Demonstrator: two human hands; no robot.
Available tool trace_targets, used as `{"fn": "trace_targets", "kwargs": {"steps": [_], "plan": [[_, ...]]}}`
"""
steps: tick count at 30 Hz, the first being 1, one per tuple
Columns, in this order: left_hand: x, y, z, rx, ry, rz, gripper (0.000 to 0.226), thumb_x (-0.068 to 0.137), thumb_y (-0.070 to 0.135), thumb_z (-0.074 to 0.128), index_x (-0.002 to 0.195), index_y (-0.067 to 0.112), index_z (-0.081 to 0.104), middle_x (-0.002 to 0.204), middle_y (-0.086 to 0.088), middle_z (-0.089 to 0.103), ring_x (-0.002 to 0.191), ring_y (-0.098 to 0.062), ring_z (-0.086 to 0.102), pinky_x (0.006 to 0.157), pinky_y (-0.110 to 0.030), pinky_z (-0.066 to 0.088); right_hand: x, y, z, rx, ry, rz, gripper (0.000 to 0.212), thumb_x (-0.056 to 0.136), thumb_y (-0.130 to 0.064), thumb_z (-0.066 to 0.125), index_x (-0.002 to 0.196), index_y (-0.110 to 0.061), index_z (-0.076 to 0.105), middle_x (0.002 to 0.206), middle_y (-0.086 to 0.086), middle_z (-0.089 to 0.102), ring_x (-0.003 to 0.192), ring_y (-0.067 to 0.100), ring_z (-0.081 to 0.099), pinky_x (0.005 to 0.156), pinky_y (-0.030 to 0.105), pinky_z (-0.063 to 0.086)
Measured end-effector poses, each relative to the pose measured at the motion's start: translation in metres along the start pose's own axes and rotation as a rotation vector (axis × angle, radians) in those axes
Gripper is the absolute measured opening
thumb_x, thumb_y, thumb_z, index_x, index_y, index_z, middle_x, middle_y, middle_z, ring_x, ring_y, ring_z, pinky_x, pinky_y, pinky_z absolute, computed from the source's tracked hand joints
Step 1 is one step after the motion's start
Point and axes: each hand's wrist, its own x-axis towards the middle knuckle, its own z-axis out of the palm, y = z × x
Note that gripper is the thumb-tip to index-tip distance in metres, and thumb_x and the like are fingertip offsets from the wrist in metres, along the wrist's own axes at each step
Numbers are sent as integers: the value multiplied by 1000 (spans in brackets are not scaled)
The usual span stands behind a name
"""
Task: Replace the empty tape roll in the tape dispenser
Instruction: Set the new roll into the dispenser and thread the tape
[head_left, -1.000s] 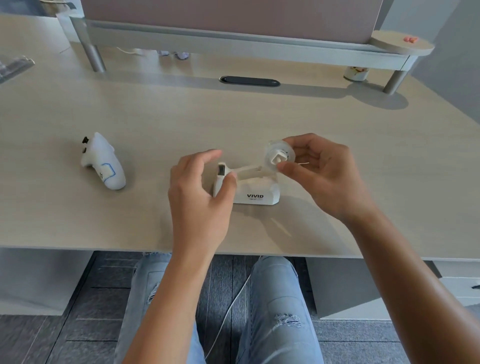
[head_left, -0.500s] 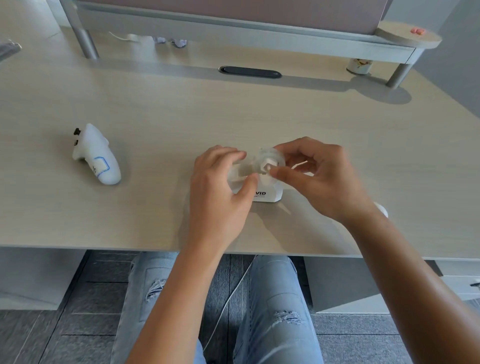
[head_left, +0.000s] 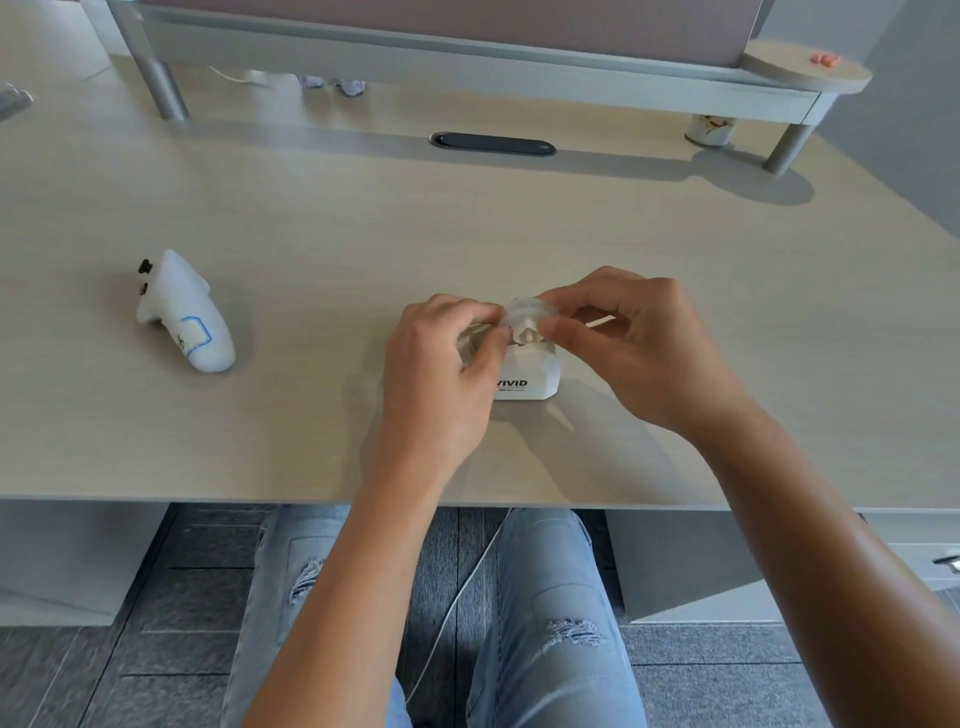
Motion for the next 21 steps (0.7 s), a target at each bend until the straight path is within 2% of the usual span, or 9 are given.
{"fn": "trace_targets", "kwargs": {"steps": [8,13,19,21], "plan": [[1,1,-1,20,-6,19,13,89,14,71,98,13,79,98,0,77,93,-23,69,82,-37,53,1,-1,-3,-73,-18,-29,14,93,-21,77,107,-20,81,99,-1,76,89,11,74,81,29,61],[-1,0,-5,25,-19,17,11,89,10,70,96,13,79,96,0,77,90,-20,66,74,-19,43,4,-5,-2,-166,-40,-107,14,94,-19,76,107,-19,81,97,1,76,86,13,73,80,29,60],[-1,-1,-7,21,-38,1,12,90,11,69,96,15,79,97,4,77,92,-15,65,75,-9,40,2,-7,1,-217,-34,-129,12,94,-18,76,105,-20,81,97,1,71,85,11,71,77,25,60],[-2,-1,-6,17,-37,-6,13,90,11,69,96,16,79,99,5,78,93,-15,66,77,-9,42,1,-8,2,-221,-29,-128,11,94,-18,76,104,-20,81,97,1,70,85,11,71,76,24,60]]}}
